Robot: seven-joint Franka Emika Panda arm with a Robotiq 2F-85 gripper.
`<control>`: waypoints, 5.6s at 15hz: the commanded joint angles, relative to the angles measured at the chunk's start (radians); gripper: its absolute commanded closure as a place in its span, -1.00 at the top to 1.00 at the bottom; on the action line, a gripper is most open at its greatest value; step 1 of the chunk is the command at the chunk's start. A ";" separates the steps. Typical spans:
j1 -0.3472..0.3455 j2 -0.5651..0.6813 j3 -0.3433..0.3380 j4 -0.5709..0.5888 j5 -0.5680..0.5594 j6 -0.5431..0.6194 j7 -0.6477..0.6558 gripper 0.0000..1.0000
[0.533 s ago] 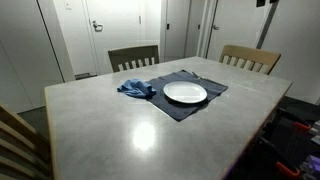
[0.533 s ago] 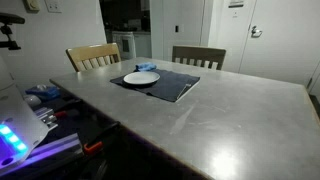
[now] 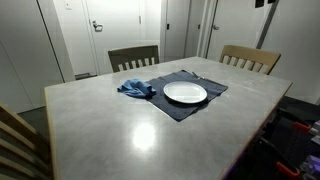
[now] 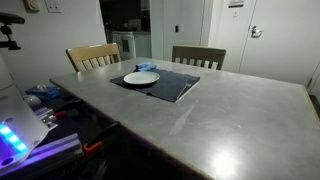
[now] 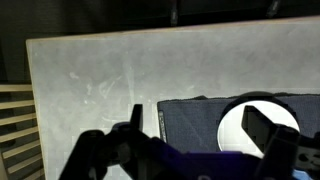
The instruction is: Wipe the white plate with the blue towel
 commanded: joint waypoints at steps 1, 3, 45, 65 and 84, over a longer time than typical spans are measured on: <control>0.024 0.080 0.009 0.077 -0.039 -0.011 -0.038 1.00; 0.039 0.118 0.016 0.121 -0.056 -0.009 -0.061 1.00; 0.148 0.731 0.068 0.595 0.108 0.314 -0.130 1.00; 0.272 1.205 0.116 1.017 0.095 0.260 -0.089 1.00; 0.283 1.388 0.121 1.132 0.139 0.237 -0.071 1.00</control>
